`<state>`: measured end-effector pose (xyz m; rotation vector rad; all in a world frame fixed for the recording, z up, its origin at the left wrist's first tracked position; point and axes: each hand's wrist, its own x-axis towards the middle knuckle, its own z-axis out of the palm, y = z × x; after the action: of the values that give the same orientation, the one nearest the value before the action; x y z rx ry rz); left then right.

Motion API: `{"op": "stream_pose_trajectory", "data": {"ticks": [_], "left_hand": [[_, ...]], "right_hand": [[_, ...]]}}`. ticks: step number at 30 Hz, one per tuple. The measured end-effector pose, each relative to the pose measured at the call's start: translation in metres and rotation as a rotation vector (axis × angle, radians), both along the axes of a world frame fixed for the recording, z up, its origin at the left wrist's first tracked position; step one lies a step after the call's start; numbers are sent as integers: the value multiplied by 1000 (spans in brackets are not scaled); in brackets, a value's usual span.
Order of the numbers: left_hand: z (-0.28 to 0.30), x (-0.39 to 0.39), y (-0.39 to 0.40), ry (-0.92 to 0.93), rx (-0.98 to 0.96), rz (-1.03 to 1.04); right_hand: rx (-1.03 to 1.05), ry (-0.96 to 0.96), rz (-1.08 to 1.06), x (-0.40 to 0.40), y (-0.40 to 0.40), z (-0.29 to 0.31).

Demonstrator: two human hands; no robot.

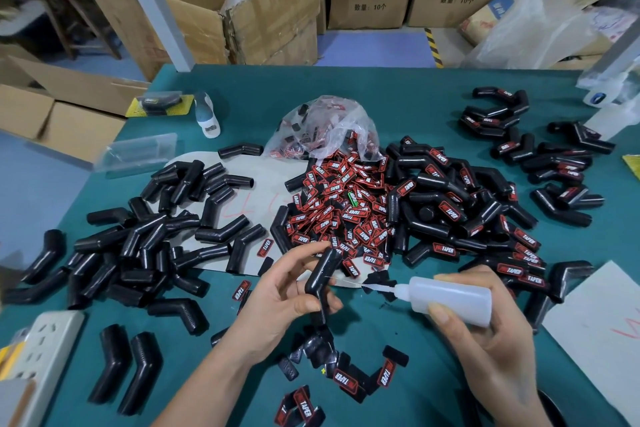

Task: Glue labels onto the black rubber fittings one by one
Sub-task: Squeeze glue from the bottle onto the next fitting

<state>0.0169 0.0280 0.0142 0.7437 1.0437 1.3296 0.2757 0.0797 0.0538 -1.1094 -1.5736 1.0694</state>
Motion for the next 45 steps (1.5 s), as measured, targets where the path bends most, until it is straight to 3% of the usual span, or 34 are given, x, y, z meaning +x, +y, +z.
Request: {"op": "stream_pose_trajectory", "data": {"ticks": [45], "left_hand": [[0, 0, 0, -26, 38, -6]], "right_hand": [[35, 16, -53, 3, 2, -7]]}}
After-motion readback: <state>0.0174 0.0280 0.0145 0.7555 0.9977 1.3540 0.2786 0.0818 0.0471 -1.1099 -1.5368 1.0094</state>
